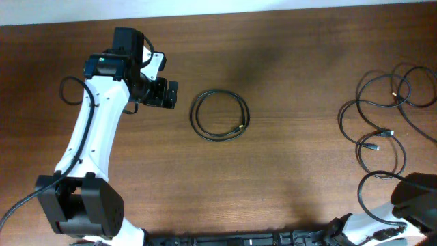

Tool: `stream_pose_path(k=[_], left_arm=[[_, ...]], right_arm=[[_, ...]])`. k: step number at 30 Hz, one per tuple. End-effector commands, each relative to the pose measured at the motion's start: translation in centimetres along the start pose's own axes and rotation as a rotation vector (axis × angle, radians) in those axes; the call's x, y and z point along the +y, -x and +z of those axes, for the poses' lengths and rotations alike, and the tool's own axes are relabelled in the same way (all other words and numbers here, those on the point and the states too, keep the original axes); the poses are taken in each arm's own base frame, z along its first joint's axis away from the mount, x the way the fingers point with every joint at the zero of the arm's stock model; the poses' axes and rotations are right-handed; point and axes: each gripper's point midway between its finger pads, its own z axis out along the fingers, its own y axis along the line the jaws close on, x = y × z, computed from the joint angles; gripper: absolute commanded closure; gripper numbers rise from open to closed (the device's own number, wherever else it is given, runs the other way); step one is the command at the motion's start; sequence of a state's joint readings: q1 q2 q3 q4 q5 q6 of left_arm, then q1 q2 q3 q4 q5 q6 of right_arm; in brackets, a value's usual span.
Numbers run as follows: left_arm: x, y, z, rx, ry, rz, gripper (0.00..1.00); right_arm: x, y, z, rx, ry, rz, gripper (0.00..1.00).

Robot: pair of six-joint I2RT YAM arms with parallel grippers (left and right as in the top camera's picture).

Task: Untangle cables
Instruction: 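Place the cable at the right edge and open the right gripper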

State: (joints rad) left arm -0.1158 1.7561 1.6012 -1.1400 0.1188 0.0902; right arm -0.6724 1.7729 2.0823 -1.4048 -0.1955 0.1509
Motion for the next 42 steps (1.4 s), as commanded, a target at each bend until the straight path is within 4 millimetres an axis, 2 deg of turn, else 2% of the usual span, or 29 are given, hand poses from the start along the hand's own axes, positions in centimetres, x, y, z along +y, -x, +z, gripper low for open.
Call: stream_pose_path(k=[1,4,6,7,8,9,11,14,17,19,22,27,32,33,35,37,39,40,42], left_arm=[[0.1,0.0,0.0,0.000,0.004,0.008,0.01],[0.1,0.0,0.0,0.000,0.004,0.008,0.01],[0.1,0.0,0.0,0.000,0.004,0.008,0.01],[0.1,0.0,0.0,0.000,0.004,0.008,0.01],[0.1,0.0,0.0,0.000,0.004,0.008,0.01],[0.1,0.0,0.0,0.000,0.004,0.008,0.01],[0.1,0.0,0.0,0.000,0.004,0.008,0.01],[0.1,0.0,0.0,0.000,0.004,0.008,0.01],[0.1,0.0,0.0,0.000,0.004,0.008,0.01],[0.1,0.0,0.0,0.000,0.004,0.008,0.01],[0.1,0.0,0.0,0.000,0.004,0.008,0.01],[0.1,0.0,0.0,0.001,0.004,0.008,0.01],[0.1,0.0,0.0,0.001,0.004,0.004,0.01],[0.1,0.0,0.0,0.001,0.003,0.000,0.01],[0.1,-0.1,0.0,0.004,0.003,0.000,0.01],[0.1,-0.1,0.0,0.004,0.003,0.000,0.01],[0.1,-0.1,0.0,0.005,0.003,-0.006,0.01],[0.1,-0.1,0.0,0.005,0.002,-0.017,0.01],[0.1,-0.1,0.0,0.005,0.003,-0.019,0.01]], right_arm=[[4.7,-3.6,2.0,0.128,0.113,-0.209,0.38],[5.6,-8.2,5.4,0.289,0.085,-0.254,0.42],[5.7,-12.7,9.1,0.416,0.077,-0.286,0.41],[5.7,-13.9,10.2,0.443,0.077,-0.299,0.42],[5.6,-15.6,11.6,0.477,0.075,-0.314,0.48],[5.7,-17.7,13.6,0.501,0.078,-0.339,0.62],[5.5,-19.5,16.4,0.486,0.085,-0.366,0.89],[4.6,-20.9,19.8,0.430,0.095,-0.377,0.90],[3.2,-21.1,21.1,0.389,0.030,-0.395,0.90],[1.2,-20.3,21.6,0.350,-0.094,-0.367,0.91],[-0.6,-19.8,21.6,0.320,-0.207,-0.326,0.90],[-3.5,-20.3,21.4,0.288,-0.375,-0.183,0.93],[-3.2,-20.8,21.6,0.301,-0.354,-0.173,0.93],[-2.8,-20.8,21.7,0.302,-0.330,-0.168,0.95],[0.0,-20.0,22.0,0.305,-0.182,-0.228,0.96],[3.6,-18.4,21.2,0.303,-0.014,-0.286,0.91],[8.2,-17.1,19.7,0.295,0.219,-0.351,0.87],[9.2,-17.1,19.4,0.295,0.272,-0.346,0.87],[9.2,-17.3,19.4,0.300,0.281,-0.347,0.87]])
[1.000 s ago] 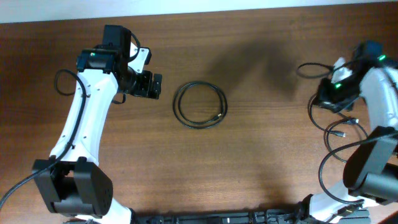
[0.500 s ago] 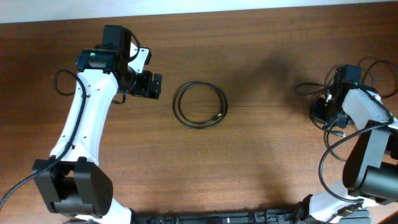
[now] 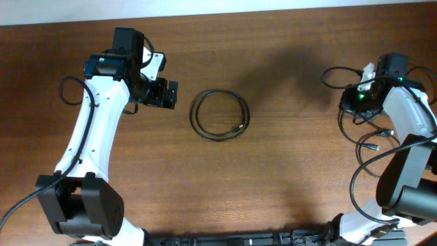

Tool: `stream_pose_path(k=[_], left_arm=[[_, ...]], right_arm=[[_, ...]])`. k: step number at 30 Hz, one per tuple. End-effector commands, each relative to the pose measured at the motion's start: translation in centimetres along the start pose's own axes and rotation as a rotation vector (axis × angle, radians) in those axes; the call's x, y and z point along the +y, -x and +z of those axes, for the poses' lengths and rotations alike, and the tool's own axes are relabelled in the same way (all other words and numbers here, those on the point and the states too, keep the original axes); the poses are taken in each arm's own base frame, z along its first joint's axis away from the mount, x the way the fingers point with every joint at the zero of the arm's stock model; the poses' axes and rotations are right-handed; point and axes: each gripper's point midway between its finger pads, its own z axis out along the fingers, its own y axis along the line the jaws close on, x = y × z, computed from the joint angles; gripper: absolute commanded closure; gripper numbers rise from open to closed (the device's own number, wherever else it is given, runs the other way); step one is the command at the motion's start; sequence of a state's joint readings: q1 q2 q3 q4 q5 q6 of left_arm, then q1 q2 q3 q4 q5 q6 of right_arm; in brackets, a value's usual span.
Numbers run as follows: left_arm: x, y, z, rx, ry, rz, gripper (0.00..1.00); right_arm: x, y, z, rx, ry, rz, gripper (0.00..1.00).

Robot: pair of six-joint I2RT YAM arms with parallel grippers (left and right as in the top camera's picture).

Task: Untangle cables
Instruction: 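Place the cable at the right edge and open the right gripper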

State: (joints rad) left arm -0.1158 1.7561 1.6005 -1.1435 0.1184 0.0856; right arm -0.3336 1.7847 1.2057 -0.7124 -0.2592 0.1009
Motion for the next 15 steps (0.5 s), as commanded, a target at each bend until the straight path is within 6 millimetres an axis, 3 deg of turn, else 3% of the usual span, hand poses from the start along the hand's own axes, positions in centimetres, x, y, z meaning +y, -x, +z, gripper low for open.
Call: stream_pose_path(k=[1,6,9,15], left_arm=[[0.1,0.0,0.0,0.001,0.003,-0.014,0.01],[0.1,0.0,0.0,0.001,0.003,-0.014,0.01],[0.1,-0.1,0.0,0.004,0.003,-0.014,0.01],[0.0,-0.2,0.0,0.011,0.002,-0.015,0.01]], right_arm=[[2.1,-0.5,-0.3,0.010,0.122,-0.078,0.87],[-0.1,-2.7,2.2,0.075,0.040,-0.079,0.87],[-2.6,-3.8,3.7,0.115,-0.075,-0.053,0.87],[-8.4,-4.5,2.4,0.107,-0.424,0.149,0.88]])
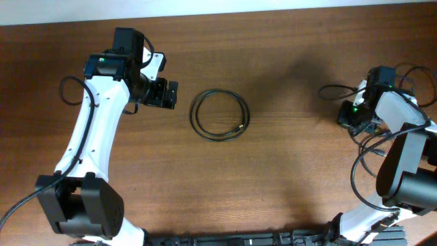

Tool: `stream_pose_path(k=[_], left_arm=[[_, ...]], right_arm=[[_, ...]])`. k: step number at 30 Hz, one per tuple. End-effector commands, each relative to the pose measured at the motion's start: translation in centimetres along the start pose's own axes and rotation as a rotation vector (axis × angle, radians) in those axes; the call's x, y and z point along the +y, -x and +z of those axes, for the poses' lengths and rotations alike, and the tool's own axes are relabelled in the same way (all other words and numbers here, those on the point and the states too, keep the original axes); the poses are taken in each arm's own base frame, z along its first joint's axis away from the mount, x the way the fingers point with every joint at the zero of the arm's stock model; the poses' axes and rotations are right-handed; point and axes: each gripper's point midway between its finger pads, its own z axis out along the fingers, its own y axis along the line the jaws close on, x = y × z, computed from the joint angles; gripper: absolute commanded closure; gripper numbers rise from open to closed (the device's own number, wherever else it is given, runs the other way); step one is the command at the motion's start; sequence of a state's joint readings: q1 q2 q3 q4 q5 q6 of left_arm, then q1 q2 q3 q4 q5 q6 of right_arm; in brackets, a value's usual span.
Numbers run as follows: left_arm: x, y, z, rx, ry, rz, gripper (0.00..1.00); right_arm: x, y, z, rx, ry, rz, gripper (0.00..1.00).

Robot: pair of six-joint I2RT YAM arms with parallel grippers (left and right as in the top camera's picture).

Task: Untangle cables
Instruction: 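Place the cable at the right edge and open the right gripper, then reach the right gripper to the center coil and grasp the cable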

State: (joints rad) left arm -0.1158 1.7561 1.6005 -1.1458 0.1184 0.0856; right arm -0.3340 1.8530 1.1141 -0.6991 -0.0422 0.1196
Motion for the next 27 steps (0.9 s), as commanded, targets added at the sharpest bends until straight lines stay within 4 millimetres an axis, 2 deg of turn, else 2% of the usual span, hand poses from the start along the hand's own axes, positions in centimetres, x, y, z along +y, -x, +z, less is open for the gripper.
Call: stream_pose_path(k=[1,3,6,10,12,13,15,16,18,20,22,26,27], left_arm=[[0.0,-0.3,0.0,0.012,0.002,-0.015,0.01],[0.0,-0.3,0.0,0.012,0.002,-0.015,0.01],[0.0,-0.3,0.0,0.012,0.002,-0.015,0.01],[0.0,-0.3,0.0,0.012,0.002,-0.015,0.01],[0.0,-0.3,0.0,0.012,0.002,-0.015,0.01],[0.0,-0.3,0.0,0.012,0.002,-0.015,0.01],[0.0,-0.3,0.0,0.012,0.002,-0.015,0.01],[0.1,-0.3,0.0,0.012,0.003,-0.015,0.01],[0.1,-0.3,0.0,0.012,0.003,-0.015,0.01],[0.0,-0.3,0.0,0.012,0.002,-0.015,0.01],[0.0,-0.3,0.0,0.012,0.002,-0.015,0.01],[0.1,-0.3,0.0,0.012,0.003,-0.015,0.01],[0.1,-0.3,0.0,0.012,0.003,-0.015,0.01]], right_arm=[[-4.4,-0.7,-0.2,0.003,-0.229,0.167,0.87],[-6.7,-1.6,-0.6,0.017,-0.307,0.299,0.88],[-8.8,-2.3,-0.8,0.042,-0.318,0.384,0.88],[-10.5,-3.2,-0.9,0.069,-0.322,0.463,0.88],[-10.6,-3.3,-0.9,0.071,-0.319,0.471,0.88],[-10.1,-3.1,-0.8,0.071,-0.285,0.474,0.88],[-7.9,-2.4,-0.3,0.071,-0.153,0.472,0.86],[-5.9,-1.6,0.0,0.066,-0.024,0.415,0.80],[-2.0,-0.2,-0.3,0.039,0.189,0.285,0.54],[1.9,0.2,-0.8,0.026,0.338,0.162,0.39],[5.4,-0.3,-0.9,0.032,0.372,0.030,0.35],[13.3,-2.7,-0.9,0.034,0.403,-0.275,0.35],[15.9,-3.6,-0.9,0.026,0.415,-0.359,0.37]])
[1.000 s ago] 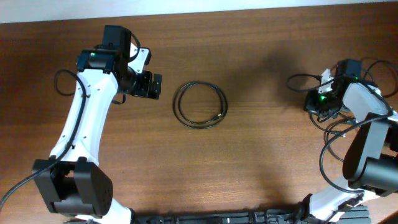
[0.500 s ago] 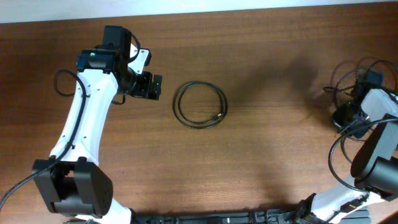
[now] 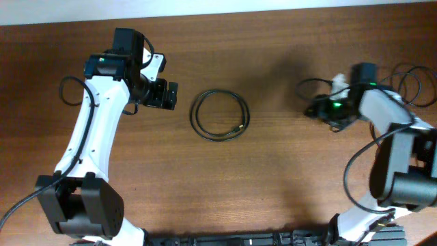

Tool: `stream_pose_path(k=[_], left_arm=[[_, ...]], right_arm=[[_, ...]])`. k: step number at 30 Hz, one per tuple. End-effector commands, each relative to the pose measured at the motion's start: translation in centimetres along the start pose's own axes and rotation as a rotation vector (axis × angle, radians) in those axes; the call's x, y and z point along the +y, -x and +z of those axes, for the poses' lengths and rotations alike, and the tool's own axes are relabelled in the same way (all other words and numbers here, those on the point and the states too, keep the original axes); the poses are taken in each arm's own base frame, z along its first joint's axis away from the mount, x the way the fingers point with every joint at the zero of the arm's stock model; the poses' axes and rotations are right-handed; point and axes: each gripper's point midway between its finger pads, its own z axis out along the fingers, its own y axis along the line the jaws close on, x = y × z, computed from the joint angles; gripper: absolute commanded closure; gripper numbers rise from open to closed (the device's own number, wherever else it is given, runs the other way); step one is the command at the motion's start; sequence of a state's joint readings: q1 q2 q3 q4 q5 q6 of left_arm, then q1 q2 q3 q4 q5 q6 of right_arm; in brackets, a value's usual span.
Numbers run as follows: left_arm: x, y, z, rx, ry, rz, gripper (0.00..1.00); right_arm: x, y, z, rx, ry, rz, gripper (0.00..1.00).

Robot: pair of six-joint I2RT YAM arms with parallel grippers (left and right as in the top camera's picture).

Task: Untangle cables
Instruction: 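Reach the right gripper to the center coil and grasp the cable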

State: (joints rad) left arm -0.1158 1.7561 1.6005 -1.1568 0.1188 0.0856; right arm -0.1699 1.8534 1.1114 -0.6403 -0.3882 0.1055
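Note:
A black cable wound into a neat coil [image 3: 219,115] lies flat at the table's middle. My left gripper [image 3: 172,95] hovers just left of the coil, apart from it, and looks open with nothing in it. My right gripper [image 3: 317,109] is at the right of centre, pointing left, and seems shut on a black cable [image 3: 305,83] that loops up and left from its tip. The rest of the tangled cables [image 3: 410,85] trail behind the right arm at the far right edge, partly hidden by it.
A thin black loop [image 3: 70,89] of the left arm's own wiring sits by its elbow at the far left. The pale wall edge [image 3: 218,7] bounds the table at the back. The arm bases stand along the front edge.
My right gripper has moved left, from beside the tangle to the right of centre, and the cable loop at its tip came along. The left arm and the coil stayed put.
At first the right arm was down at the front right corner and the tangle lay spread out. Then the right gripper stood over the tangle's upper part, then slightly lower on it. Now it is further left with a cable loop drawn out.

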Motion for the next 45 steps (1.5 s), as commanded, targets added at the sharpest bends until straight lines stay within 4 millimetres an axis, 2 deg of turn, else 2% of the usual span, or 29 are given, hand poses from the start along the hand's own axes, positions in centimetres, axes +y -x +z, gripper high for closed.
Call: stream_pose_path(k=[1,2,6,9,11,18,23,28,30,33,36,39,40,45], left_arm=[[0.1,0.0,0.0,0.001,0.004,-0.014,0.01],[0.1,0.0,0.0,0.001,0.004,-0.014,0.01],[0.1,0.0,0.0,0.000,0.004,-0.013,0.01],[0.1,0.2,0.0,-0.005,0.005,-0.013,0.01],[0.1,0.3,0.0,-0.013,0.006,-0.012,0.01],[0.1,0.5,0.0,-0.019,0.006,-0.011,0.01],[0.2,1.0,0.0,-0.038,0.007,-0.009,0.01],[0.2,1.1,0.0,-0.045,0.008,-0.008,0.01],[0.2,1.4,0.0,-0.056,0.009,-0.007,0.01],[0.2,1.6,0.0,-0.062,0.010,-0.006,0.01],[0.2,1.6,0.0,-0.062,0.010,-0.006,0.01],[0.2,1.5,0.0,-0.061,0.010,-0.006,0.01],[0.2,1.6,0.0,-0.062,0.010,-0.006,0.01],[0.2,1.6,0.0,-0.062,0.010,-0.006,0.01]], right_arm=[[6.6,-1.5,2.5,0.032,0.055,-0.240,0.38],[8.9,-1.8,3.4,0.018,0.043,-0.327,0.38],[13.3,-2.8,5.2,-0.039,-0.041,-0.516,0.38],[15.6,-3.9,5.8,-0.046,-0.058,-0.649,0.37],[16.5,-4.4,5.9,-0.043,-0.053,-0.711,0.35],[17.0,-4.2,5.8,-0.051,-0.045,-0.701,0.36],[17.3,-3.6,4.3,-0.027,-0.081,-0.708,0.36],[19.7,-2.3,1.9,-0.039,-0.072,-0.721,0.36],[20.7,-2.5,1.5,-0.036,-0.065,-0.740,0.39],[21.3,-3.7,2.5,-0.006,-0.064,-0.765,0.42],[21.5,-4.3,4.7,0.008,-0.090,-0.783,0.47],[20.5,-4.4,7.0,0.034,-0.120,-0.728,0.48],[20.1,-4.7,7.7,0.051,-0.128,-0.721,0.51],[18.7,-4.6,8.8,0.063,-0.189,-0.670,0.55]])
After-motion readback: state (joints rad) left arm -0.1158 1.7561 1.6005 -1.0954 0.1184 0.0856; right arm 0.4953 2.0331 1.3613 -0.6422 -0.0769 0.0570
